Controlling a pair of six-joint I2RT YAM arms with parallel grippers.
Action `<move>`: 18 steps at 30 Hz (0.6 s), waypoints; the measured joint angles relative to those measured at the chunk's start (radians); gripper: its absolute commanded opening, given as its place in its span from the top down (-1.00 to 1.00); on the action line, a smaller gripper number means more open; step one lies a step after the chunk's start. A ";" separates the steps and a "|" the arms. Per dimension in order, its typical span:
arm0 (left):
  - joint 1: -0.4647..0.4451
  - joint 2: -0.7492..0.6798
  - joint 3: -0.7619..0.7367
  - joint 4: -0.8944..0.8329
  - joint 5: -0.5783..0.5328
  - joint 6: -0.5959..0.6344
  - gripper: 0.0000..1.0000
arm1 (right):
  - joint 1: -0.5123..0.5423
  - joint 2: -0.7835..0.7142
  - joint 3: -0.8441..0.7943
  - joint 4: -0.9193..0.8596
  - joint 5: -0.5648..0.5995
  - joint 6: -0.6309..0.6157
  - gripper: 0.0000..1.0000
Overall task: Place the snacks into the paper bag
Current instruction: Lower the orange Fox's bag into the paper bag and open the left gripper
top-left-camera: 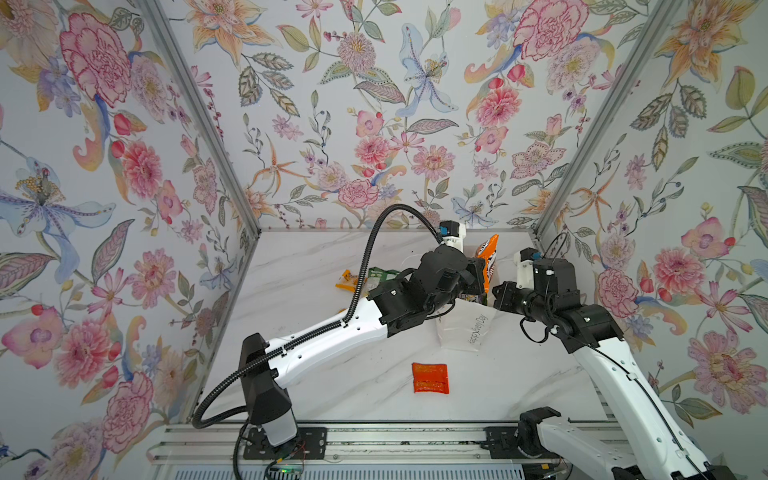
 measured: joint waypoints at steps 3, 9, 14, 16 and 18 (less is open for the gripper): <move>0.000 0.016 0.002 0.000 -0.002 -0.014 1.00 | 0.001 -0.001 0.000 0.000 0.000 0.000 1.00; 0.000 0.069 0.023 -0.009 -0.003 -0.034 1.00 | 0.002 -0.003 0.000 0.000 0.000 0.000 1.00; 0.009 0.102 0.037 -0.008 -0.002 -0.053 1.00 | 0.002 -0.004 0.000 -0.001 0.000 0.000 1.00; 0.013 0.113 0.037 -0.007 0.002 -0.063 1.00 | 0.002 -0.004 0.000 -0.001 0.000 0.000 1.00; 0.018 0.121 0.037 -0.008 0.004 -0.070 1.00 | 0.002 -0.005 0.000 -0.002 0.000 0.000 1.00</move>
